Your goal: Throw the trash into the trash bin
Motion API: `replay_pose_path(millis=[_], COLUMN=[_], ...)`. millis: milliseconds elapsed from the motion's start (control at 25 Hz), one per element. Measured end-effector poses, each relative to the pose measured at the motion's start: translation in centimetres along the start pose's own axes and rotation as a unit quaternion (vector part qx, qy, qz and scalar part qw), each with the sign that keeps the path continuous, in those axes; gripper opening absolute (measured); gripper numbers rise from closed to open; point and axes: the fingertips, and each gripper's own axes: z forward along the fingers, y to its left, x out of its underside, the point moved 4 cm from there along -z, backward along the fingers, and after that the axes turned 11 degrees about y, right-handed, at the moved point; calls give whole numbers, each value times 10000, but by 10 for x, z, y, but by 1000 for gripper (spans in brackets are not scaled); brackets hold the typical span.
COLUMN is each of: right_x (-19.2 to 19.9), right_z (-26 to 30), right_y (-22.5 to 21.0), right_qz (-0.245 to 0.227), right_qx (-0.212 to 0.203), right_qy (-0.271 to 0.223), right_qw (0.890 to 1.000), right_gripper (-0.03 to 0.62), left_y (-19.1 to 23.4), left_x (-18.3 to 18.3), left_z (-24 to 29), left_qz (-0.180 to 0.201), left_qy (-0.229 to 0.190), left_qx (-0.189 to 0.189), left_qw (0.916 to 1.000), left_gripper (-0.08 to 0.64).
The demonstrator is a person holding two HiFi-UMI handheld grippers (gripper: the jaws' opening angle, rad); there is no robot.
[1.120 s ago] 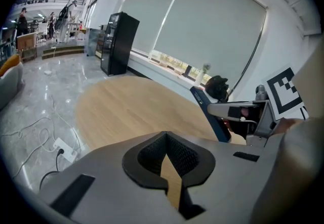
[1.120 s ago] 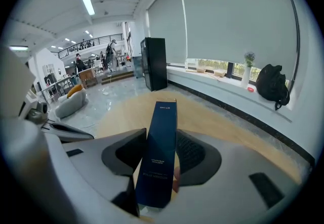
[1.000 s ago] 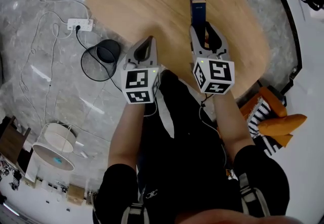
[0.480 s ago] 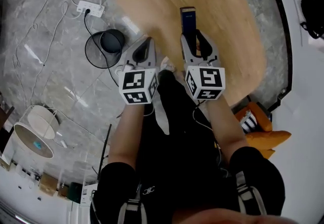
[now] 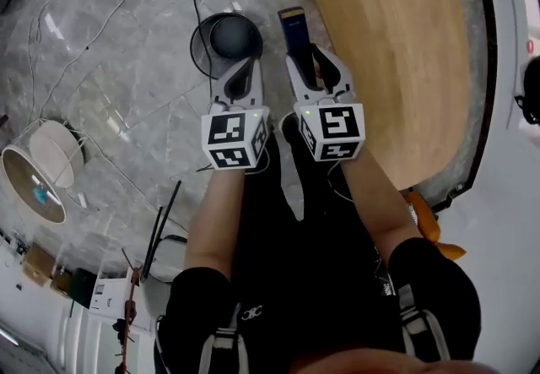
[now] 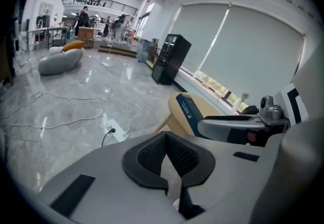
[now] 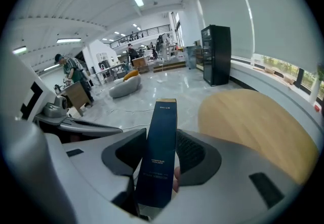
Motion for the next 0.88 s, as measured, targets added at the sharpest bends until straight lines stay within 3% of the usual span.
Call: replay_pose_path(millis=[360, 600, 880], right_x=[37, 83, 117], right_z=[101, 166, 241], right_y=[108, 130, 126], right_qz=[-154, -553, -822], right_qx=[-818, -758, -547], right_qy=[947, 1741, 2363], right_qw=[9920, 9803, 9666], right_gripper=[175, 175, 175], left_y=[117, 152, 173], left_x=[42, 66, 81], left_z=[-32, -38, -32], left_qz=[-546, -795, -865], left_qy=[12, 81, 185], left_qx=[-413, -468, -474], left_qw=[9977, 9957, 9949], left_gripper=[12, 12, 12])
